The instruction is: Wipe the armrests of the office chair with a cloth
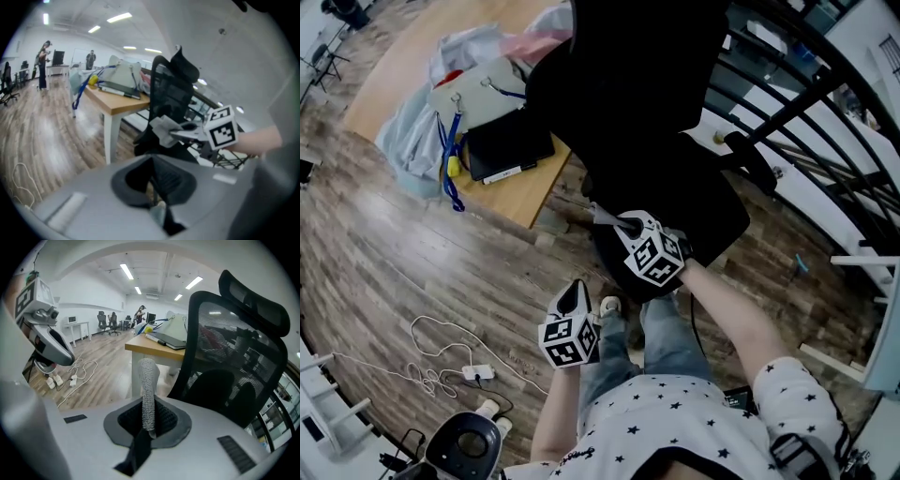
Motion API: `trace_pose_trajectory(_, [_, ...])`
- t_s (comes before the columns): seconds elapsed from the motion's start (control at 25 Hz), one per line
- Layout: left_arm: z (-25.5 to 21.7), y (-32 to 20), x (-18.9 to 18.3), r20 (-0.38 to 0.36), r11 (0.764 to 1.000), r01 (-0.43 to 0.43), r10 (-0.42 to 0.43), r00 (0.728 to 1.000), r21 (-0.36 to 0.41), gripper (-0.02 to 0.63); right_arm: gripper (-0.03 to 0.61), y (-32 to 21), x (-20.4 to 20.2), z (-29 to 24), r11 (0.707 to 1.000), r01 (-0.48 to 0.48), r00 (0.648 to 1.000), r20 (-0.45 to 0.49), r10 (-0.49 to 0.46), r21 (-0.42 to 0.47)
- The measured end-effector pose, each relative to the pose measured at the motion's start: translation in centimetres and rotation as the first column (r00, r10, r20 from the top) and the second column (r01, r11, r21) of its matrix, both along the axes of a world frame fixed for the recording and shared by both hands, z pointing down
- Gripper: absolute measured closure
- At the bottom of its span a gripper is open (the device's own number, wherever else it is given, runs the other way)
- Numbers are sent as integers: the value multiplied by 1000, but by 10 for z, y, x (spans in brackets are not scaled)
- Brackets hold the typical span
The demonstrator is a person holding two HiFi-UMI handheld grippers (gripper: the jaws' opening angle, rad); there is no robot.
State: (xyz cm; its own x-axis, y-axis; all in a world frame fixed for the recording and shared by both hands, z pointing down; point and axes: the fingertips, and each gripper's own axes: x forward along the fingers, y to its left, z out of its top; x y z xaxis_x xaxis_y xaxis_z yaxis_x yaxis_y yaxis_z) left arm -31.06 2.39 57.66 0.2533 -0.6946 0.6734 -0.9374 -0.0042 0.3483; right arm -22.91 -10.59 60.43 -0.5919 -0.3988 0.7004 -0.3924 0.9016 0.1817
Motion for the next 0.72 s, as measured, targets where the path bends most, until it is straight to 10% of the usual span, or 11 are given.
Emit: trace_pose_trajectory(0.72, [31,20,-10,9,997,18,-17,1000,-81,606,552,-1,-30,78,987,157,974,-159,-160,-34])
